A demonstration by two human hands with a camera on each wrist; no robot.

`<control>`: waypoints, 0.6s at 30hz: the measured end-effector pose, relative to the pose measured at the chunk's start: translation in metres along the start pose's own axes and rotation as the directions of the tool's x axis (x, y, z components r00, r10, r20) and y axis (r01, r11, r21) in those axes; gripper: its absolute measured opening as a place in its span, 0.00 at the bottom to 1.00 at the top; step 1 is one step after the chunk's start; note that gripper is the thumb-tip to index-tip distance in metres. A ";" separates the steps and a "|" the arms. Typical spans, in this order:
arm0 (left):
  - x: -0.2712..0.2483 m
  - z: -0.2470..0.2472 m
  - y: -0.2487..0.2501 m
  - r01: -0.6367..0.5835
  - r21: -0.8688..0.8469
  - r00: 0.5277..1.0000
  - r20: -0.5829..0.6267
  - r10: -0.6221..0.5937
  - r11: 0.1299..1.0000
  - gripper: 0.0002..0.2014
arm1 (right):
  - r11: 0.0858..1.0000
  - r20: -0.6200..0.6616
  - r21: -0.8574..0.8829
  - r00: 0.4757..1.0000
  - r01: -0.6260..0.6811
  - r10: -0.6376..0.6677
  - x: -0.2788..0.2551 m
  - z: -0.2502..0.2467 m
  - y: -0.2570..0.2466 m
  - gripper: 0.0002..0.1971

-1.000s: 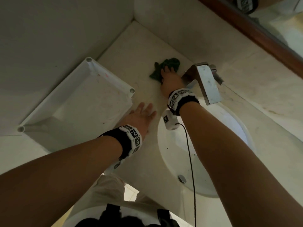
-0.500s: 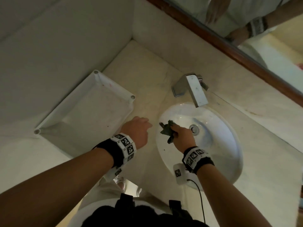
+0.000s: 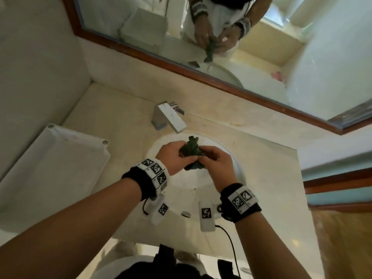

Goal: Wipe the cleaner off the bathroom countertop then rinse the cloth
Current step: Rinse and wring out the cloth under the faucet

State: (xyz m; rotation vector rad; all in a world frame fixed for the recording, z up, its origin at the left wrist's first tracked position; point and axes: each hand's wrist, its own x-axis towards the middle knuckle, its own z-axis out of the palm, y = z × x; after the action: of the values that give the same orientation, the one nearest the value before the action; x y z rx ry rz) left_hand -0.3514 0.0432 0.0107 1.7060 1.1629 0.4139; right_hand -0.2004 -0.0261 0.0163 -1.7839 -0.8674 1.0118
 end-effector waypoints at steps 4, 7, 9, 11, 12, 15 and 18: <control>0.002 0.015 0.029 -0.070 -0.046 0.997 -0.044 0.068 0.996 0.15 | 0.997 -0.062 0.058 0.997 0.044 -0.041 -0.012 -0.038 -0.017 0.09; 0.004 0.020 0.050 -0.109 -0.140 0.992 -0.073 0.099 0.984 0.10 | 0.998 -0.111 0.034 0.993 0.054 -0.050 -0.009 -0.065 -0.016 0.10; 0.005 0.022 0.066 -0.082 -0.261 0.993 -0.103 0.057 0.962 0.07 | 0.999 -0.124 0.024 0.991 0.044 -0.040 -0.004 -0.082 -0.015 0.10; 0.003 0.025 0.080 -0.049 -0.353 0.995 -0.103 0.013 0.934 0.07 | 1.000 -0.073 0.020 0.997 0.015 -0.013 -0.001 -0.099 -0.017 0.15; 0.000 0.027 0.089 -0.038 -0.381 0.996 -0.095 0.002 0.924 0.08 | 1.000 -0.022 0.016 1.000 0.001 -0.001 -0.001 -0.105 -0.019 0.18; -0.005 0.031 0.099 0.000 -0.404 0.997 -0.072 -0.031 0.915 0.09 | 0.998 0.139 -0.064 0.990 0.006 0.003 0.000 -0.120 -0.026 0.22; -0.010 0.028 0.106 -0.057 -0.238 0.993 -0.114 0.031 0.970 0.07 | 0.982 0.178 -0.139 0.978 0.130 -0.104 0.002 -0.130 -0.032 0.19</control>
State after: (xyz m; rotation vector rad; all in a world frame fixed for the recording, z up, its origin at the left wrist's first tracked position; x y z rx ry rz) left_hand -0.2823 0.0146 0.0919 1.5145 1.1056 0.6572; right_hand -0.0874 -0.0581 0.0811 -1.7653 -1.1692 1.0560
